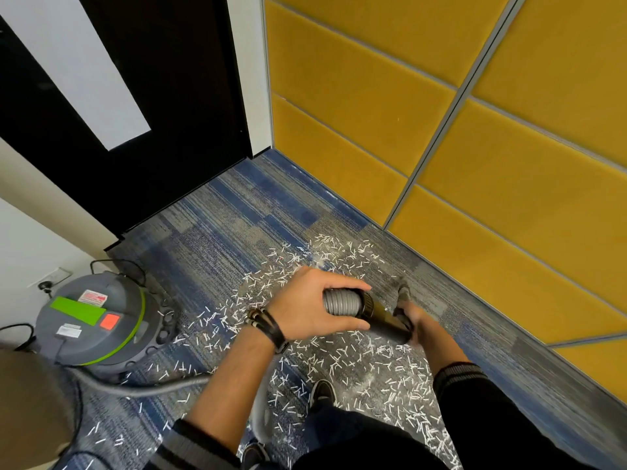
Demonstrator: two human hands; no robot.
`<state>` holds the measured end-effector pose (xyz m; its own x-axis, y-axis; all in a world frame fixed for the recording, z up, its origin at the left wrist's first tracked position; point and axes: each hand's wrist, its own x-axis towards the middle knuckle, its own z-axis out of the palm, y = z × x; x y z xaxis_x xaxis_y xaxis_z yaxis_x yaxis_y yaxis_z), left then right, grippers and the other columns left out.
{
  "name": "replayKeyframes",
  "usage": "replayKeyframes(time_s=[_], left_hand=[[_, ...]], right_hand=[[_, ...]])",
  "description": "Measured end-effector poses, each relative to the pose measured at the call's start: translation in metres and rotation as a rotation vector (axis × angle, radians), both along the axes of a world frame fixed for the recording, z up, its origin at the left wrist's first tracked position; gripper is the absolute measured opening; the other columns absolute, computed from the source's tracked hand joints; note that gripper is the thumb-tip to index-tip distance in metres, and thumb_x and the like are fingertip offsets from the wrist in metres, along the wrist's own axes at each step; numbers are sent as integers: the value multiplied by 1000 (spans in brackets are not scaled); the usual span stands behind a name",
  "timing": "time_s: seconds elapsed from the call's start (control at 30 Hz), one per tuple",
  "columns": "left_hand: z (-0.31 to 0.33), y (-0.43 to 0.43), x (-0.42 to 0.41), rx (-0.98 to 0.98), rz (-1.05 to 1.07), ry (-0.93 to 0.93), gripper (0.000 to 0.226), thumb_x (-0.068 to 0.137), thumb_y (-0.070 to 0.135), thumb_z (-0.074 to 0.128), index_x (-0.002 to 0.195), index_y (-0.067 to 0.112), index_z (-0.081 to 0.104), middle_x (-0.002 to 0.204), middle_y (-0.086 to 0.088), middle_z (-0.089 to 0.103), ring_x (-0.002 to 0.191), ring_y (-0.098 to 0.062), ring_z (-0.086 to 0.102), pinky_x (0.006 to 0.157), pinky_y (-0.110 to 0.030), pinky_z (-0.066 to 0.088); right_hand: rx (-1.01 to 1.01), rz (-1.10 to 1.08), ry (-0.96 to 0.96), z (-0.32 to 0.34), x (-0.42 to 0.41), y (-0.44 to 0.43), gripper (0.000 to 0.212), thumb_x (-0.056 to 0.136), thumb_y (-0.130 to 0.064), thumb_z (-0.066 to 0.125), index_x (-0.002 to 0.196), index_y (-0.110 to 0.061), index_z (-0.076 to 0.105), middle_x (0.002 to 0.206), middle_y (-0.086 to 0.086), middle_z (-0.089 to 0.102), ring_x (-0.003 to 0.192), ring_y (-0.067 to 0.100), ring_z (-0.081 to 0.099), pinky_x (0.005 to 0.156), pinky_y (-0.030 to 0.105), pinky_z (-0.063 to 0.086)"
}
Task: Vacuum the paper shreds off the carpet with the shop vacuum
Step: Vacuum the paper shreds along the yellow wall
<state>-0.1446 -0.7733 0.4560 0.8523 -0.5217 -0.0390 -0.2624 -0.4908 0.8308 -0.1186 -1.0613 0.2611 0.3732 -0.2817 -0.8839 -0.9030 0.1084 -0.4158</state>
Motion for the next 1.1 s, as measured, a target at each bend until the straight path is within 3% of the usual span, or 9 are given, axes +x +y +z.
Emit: replayKeyframes(time_s=[0.1, 0.17, 0.27, 0.37, 0.47, 0.6, 0.73, 1.1], left_hand=[[-2, 4, 4, 0, 32, 15, 56, 71, 51, 91, 124, 39, 75, 113, 21, 76, 104, 6, 68, 101, -27, 54], [5, 11, 8, -11, 40, 17, 58, 70, 57, 87, 124, 39, 75, 111, 22, 76, 102, 5, 70, 97, -34, 57], [21, 17, 16, -14, 11, -31, 58, 71, 53, 89, 124, 37, 75, 110, 21, 77, 99, 2, 72, 92, -34, 59], [33, 22, 26, -65, 38, -49, 56, 71, 44, 94, 124, 34, 76, 111, 21, 77, 102, 2, 72, 95, -32, 58], [37, 14, 32, -109, 75, -71, 57, 70, 47, 92, 123, 32, 76, 112, 20, 77, 106, 2, 71, 99, -34, 58], [26, -19, 34, -75, 8, -79, 57, 71, 52, 89, 124, 35, 75, 113, 18, 77, 102, 2, 72, 94, -35, 59], [15, -40, 37, -59, 8, -59, 55, 73, 46, 90, 124, 31, 76, 112, 16, 78, 99, 4, 72, 92, -35, 60], [36, -15, 44, -89, 24, -46, 54, 75, 37, 93, 125, 27, 76, 113, 15, 78, 105, 0, 72, 96, -35, 58]], right_hand=[[66, 45, 29, -12, 15, 3, 39, 101, -38, 40, 123, -6, 41, 97, 17, 57, 72, 31, 63, 57, 42, 58], [157, 25, 9, -14, 24, 12, 40, 102, -42, 39, 118, -5, 40, 93, 16, 58, 75, 30, 64, 65, 41, 60], [203, 73, 15, -12, 35, 30, 38, 99, -35, 48, 119, -4, 41, 104, 18, 63, 86, 34, 68, 80, 48, 60], [242, 101, -11, 1, 48, 38, 25, 100, -30, 45, 111, -7, 41, 99, 16, 61, 77, 32, 65, 65, 42, 61], [229, 41, -68, 15, 57, 26, 21, 100, -26, 45, 111, -9, 40, 92, 14, 57, 78, 32, 61, 83, 47, 57], [167, -36, -54, 14, 53, -14, 25, 102, -35, 44, 113, -13, 44, 88, 17, 61, 66, 29, 64, 58, 40, 58], [151, 27, -17, 17, 50, -33, 24, 104, -31, 42, 92, -10, 44, 73, 13, 56, 54, 25, 58, 43, 30, 51], [226, 99, -57, 7, 61, 8, 18, 102, -31, 41, 100, -14, 42, 92, 18, 55, 79, 32, 59, 58, 36, 60]])
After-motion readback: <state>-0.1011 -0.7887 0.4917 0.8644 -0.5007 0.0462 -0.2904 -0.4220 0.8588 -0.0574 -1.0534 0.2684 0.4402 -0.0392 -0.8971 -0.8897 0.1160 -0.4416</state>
